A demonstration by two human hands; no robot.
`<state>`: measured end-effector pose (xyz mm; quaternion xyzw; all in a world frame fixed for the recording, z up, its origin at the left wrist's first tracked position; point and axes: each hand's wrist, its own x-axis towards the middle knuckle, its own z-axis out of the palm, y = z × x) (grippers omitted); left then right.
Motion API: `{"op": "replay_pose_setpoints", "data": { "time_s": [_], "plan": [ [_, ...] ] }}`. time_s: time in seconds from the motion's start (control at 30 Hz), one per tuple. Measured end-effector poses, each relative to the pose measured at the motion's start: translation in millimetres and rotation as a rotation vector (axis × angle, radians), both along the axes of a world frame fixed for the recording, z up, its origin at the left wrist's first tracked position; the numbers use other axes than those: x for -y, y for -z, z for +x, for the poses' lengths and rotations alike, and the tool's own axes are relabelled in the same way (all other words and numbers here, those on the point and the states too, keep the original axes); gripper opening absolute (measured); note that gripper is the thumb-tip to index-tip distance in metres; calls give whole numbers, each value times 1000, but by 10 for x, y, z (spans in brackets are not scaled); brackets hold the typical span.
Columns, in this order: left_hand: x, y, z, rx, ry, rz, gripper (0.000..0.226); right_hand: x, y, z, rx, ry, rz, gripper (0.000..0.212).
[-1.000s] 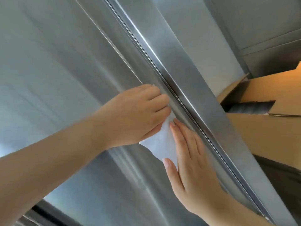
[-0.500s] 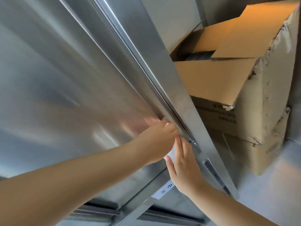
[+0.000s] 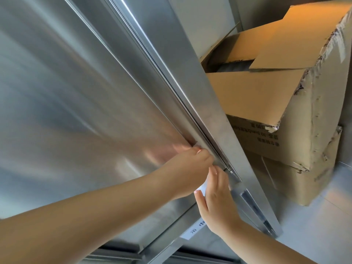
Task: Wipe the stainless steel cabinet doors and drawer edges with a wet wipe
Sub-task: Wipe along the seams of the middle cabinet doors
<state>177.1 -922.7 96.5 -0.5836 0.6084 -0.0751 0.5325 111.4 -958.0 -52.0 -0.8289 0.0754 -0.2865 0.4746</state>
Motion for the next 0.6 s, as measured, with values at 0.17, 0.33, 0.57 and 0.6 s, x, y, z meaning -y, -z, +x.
{"op": "replay_pose_setpoints", "data": {
  "time_s": [0.17,0.33,0.57,0.6],
  "plan": [
    [-15,-863,-27,56,12,-26,19,-124,-620,129,145,37,81,65],
    [-1,-1869,19,145,-105,-135,45,-170,-1492,242,339,31,119,66],
    [-32,-3240,198,268,-230,-336,62,-156,-2804,388,544,30,31,70],
    [-40,-3440,171,299,-198,-351,64,-152,-2989,414,571,41,8,71]
  ]
}}
